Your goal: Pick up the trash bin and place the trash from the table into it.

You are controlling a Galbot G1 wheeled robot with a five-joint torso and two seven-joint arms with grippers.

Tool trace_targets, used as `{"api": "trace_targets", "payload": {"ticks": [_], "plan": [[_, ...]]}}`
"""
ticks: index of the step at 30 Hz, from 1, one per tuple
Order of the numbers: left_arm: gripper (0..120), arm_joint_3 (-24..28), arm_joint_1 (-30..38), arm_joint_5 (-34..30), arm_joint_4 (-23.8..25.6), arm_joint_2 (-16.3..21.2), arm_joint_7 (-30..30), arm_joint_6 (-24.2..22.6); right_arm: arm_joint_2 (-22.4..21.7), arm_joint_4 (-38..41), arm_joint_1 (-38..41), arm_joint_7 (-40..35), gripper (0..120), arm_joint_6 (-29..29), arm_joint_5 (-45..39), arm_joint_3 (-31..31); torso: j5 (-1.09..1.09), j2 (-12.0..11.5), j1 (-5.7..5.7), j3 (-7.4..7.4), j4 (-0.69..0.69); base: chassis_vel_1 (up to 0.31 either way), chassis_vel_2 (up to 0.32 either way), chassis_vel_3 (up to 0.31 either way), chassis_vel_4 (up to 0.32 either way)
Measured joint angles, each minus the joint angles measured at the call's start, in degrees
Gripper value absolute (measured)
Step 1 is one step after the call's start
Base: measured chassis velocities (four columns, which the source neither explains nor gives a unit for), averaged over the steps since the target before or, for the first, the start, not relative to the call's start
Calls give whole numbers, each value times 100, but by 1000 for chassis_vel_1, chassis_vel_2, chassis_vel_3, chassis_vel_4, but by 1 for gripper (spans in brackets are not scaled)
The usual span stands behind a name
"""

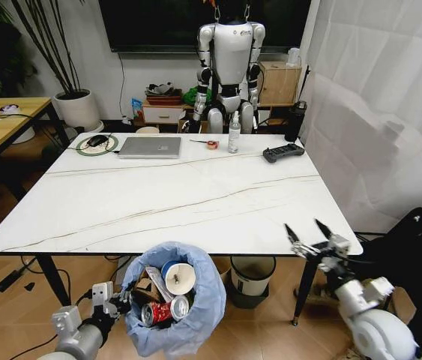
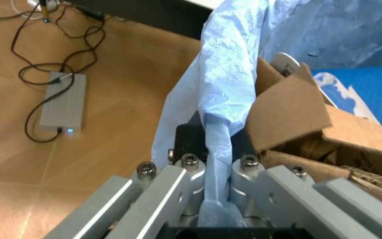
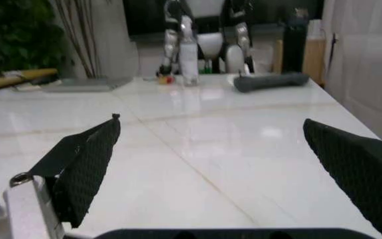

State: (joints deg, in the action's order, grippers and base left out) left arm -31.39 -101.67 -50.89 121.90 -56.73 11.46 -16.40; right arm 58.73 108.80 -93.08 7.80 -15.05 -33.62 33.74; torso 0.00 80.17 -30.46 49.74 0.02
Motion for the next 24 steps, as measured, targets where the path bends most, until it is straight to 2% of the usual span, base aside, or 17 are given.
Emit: {"api": "trace_targets", "payload": {"ticks": [5,9,24], "plan": [[0,122,118,-75,-171,135,-82,6,457,-156,-627,214,100,-237,220,369,1,0,0,0,-2,0,0,0,0],[0,227,160,-100,-228,181,-168,22,639,-164,-889,283,100,-380,282,487,0,0,0,0,-2,0,0,0,0],[0,423,162,172,-365,192,-247,207,727,-311,-960,419,100,-626,314,526,0,0,0,0,0,0,0,0,0]]}}
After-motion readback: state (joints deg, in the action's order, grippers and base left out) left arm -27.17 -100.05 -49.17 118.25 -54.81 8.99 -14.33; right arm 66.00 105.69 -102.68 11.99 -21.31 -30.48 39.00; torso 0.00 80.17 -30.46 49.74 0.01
